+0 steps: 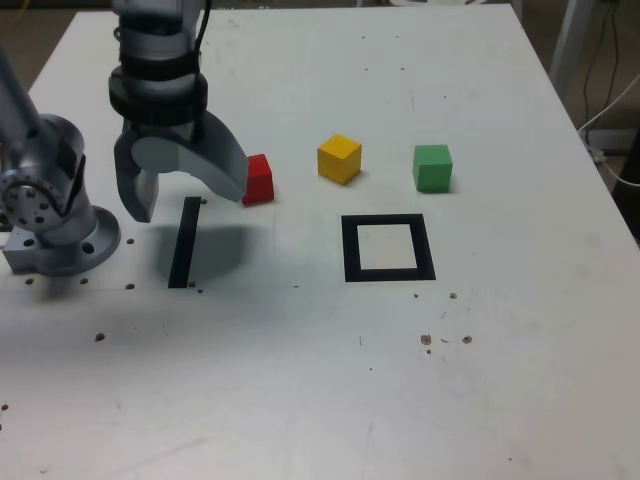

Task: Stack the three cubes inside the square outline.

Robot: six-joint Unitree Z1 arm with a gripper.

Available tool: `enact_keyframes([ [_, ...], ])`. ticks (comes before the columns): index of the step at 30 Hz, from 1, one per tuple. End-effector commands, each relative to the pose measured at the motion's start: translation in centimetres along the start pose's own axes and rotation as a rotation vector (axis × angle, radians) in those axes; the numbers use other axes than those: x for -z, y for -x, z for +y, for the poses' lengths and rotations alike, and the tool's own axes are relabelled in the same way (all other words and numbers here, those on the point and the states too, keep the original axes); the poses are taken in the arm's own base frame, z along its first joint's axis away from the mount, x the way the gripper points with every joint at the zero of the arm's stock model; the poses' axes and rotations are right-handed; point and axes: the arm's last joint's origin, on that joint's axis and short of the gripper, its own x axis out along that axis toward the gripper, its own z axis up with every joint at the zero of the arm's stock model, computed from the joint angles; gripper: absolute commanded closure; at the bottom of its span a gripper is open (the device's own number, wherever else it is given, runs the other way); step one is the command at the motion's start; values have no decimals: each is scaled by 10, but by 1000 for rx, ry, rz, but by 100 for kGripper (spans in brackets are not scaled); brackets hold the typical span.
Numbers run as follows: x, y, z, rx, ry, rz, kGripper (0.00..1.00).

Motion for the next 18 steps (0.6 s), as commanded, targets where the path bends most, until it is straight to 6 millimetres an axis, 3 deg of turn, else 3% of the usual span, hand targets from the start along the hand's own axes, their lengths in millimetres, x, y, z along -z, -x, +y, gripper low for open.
enact_keyframes([
  [1, 0, 1, 0, 1, -3, 1, 1],
  [12, -1, 1, 0, 1, -3, -2, 1],
  [18, -13, 8, 3, -4, 9, -19, 1],
])
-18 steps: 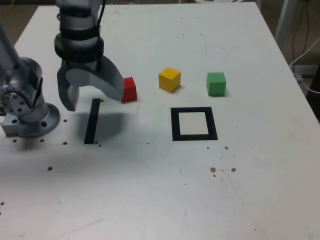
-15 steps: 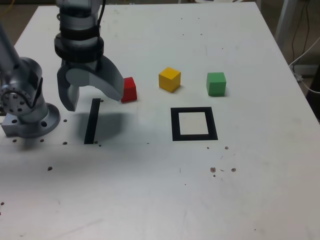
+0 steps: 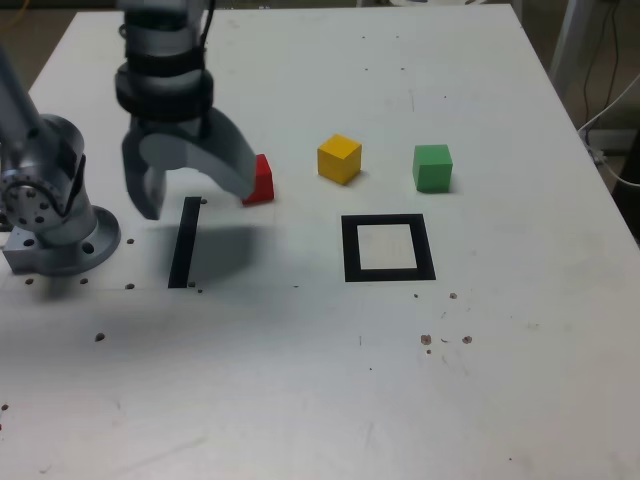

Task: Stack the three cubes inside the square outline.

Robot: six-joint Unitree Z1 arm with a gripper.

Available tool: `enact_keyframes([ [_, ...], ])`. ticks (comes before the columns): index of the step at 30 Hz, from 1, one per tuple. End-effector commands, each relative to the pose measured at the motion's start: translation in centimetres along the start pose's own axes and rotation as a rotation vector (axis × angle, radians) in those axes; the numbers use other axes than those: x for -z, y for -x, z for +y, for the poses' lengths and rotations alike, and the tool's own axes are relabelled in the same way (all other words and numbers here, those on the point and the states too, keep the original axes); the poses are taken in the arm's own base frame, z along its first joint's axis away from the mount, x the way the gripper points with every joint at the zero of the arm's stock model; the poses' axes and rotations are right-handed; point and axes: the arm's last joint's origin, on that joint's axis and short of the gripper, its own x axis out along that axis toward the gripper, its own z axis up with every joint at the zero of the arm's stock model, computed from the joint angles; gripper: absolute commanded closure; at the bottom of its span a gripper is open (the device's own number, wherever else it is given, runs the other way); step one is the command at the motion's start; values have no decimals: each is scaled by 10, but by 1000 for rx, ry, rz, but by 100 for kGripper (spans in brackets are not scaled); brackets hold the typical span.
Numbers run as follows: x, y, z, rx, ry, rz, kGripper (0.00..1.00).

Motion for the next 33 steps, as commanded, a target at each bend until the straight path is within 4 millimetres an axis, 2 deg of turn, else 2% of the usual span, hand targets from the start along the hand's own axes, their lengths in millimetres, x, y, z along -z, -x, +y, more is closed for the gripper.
enact_keyframes([
  [1, -7, 2, 3, -4, 15, 6, 0],
  [14, -43, 8, 45, 2, 195, 54, 1],
  [29, -69, -19, 72, 47, 217, 125, 9],
  [33, -80, -27, 76, 61, 206, 140, 17],
])
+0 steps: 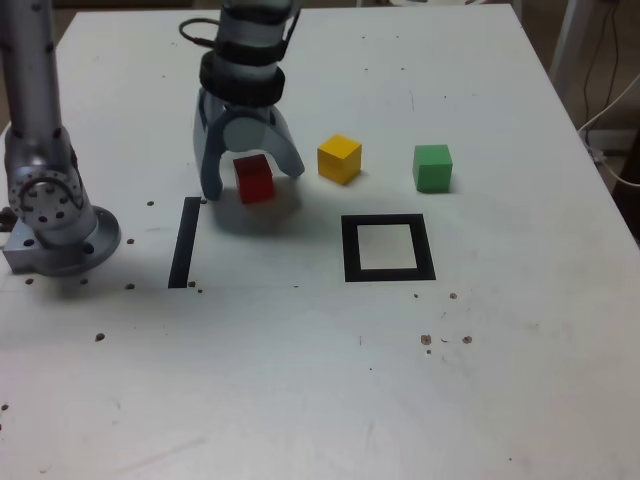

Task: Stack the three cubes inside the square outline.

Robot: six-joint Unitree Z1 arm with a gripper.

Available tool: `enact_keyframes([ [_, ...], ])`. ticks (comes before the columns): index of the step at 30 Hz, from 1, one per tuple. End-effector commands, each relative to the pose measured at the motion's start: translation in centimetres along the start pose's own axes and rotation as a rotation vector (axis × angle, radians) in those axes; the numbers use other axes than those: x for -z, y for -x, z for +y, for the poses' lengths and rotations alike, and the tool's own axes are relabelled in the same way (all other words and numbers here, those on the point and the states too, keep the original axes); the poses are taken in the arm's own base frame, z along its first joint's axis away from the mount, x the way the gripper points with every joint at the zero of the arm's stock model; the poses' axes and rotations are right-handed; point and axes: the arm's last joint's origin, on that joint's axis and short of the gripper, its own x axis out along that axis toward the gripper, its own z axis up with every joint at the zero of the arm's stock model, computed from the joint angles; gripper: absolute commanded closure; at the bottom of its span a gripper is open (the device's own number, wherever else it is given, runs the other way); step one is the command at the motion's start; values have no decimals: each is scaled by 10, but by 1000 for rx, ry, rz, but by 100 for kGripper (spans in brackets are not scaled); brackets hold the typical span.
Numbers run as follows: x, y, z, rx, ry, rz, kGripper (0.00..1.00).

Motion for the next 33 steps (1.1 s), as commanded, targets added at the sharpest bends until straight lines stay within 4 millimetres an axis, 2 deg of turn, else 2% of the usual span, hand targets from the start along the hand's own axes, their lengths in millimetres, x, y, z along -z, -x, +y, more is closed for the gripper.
enact_keyframes([
  [1, -8, -4, 1, 8, -5, 9, 21],
  [6, -16, -5, 2, 4, -6, -5, 59],
  [9, -17, -5, 3, -3, -6, -19, 73],
  [26, -15, -4, 2, -2, -11, -27, 75],
  [33, -14, 10, -11, -3, -48, -59, 75],
])
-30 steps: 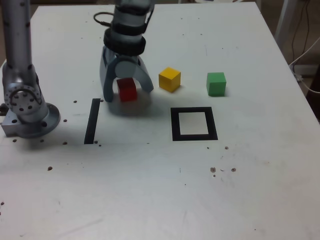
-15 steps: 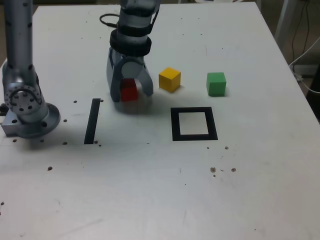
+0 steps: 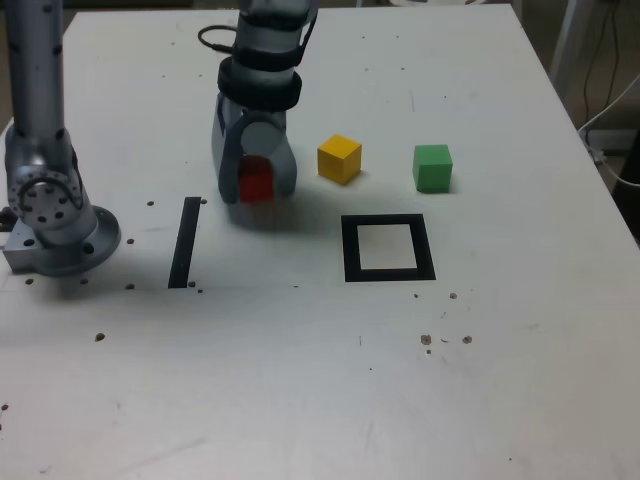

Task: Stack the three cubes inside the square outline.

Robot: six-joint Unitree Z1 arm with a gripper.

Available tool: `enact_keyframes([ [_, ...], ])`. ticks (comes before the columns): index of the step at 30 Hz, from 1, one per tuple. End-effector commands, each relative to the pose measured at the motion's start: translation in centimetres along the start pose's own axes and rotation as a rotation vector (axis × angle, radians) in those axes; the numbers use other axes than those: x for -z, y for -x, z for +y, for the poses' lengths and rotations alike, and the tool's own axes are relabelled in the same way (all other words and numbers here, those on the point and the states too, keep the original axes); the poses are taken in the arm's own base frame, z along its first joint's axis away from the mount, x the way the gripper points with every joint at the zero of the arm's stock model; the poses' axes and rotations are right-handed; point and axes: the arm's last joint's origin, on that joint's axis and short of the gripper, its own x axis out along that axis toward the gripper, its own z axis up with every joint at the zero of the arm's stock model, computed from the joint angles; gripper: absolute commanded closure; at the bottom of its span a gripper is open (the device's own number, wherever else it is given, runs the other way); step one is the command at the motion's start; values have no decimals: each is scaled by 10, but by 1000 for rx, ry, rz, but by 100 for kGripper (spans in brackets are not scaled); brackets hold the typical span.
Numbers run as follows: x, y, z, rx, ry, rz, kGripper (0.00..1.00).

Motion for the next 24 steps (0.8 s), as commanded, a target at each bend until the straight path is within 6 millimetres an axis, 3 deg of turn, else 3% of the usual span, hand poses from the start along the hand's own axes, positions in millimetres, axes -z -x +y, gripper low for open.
enact_keyframes([
  [1, -1, 10, -10, 1, -23, -28, 75],
  [7, -15, 34, -45, 8, -98, -82, 75],
  [15, -37, 52, -84, 5, -173, -83, 75],
  [24, -75, 49, -128, -25, -250, -48, 75],
])
